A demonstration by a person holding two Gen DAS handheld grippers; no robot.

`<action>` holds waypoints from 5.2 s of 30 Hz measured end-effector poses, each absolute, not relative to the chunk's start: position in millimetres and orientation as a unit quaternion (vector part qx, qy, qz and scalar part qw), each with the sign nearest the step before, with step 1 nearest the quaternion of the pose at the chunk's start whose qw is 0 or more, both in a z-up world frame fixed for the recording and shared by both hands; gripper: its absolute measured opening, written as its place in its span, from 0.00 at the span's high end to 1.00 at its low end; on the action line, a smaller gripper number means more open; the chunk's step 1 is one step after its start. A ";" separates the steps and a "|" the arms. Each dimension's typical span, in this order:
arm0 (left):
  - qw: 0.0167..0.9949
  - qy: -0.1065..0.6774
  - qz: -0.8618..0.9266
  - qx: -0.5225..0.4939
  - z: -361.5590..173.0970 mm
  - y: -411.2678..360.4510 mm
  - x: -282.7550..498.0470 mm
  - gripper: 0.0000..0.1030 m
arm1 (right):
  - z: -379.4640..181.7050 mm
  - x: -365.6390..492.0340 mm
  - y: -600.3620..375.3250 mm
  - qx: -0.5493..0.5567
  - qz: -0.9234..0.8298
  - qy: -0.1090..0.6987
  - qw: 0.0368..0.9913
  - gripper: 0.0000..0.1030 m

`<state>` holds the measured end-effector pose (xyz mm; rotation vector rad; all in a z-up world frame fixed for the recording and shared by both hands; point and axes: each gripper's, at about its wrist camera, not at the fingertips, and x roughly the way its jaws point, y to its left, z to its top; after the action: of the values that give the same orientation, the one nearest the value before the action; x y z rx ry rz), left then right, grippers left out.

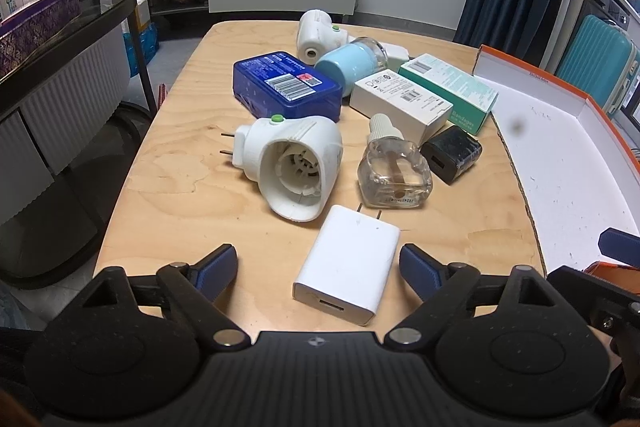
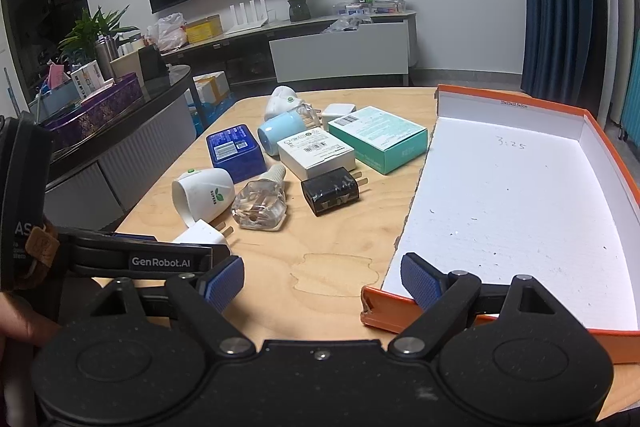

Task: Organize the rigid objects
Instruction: 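Move both tools toward the white charger cube and black plug charger, then grasp the white charger cube with the left tool while the right tool grasps the black charger, then carry both chargers over the white box with both tools, then open both tools to drop the chargers into the white box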

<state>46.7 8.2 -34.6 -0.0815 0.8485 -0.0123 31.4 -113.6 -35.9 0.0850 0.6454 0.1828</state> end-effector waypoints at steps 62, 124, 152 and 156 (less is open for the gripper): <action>0.927 0.358 -0.099 -0.053 -7.8 -23.4 54.2 0.60 | -3.6 122.5 -152.8 -0.013 0.067 0.352 0.933 0.30; 0.908 0.363 -0.210 0.003 22.7 -180.6 191.0 0.60 | 16.0 181.1 -314.0 0.060 -0.088 0.327 0.939 0.30; 0.901 0.381 -0.207 -0.004 6.8 -190.8 229.5 0.60 | 0.9 235.9 -326.9 0.050 -0.098 0.346 0.932 0.28; 0.900 0.382 -0.212 -0.015 6.8 -197.3 236.2 0.45 | 9.0 229.8 -332.7 0.070 -0.102 0.319 0.940 0.22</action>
<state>236.2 -197.3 6.8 -0.0312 0.7896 -0.4382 229.8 -332.7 9.0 0.1434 0.6505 -0.2081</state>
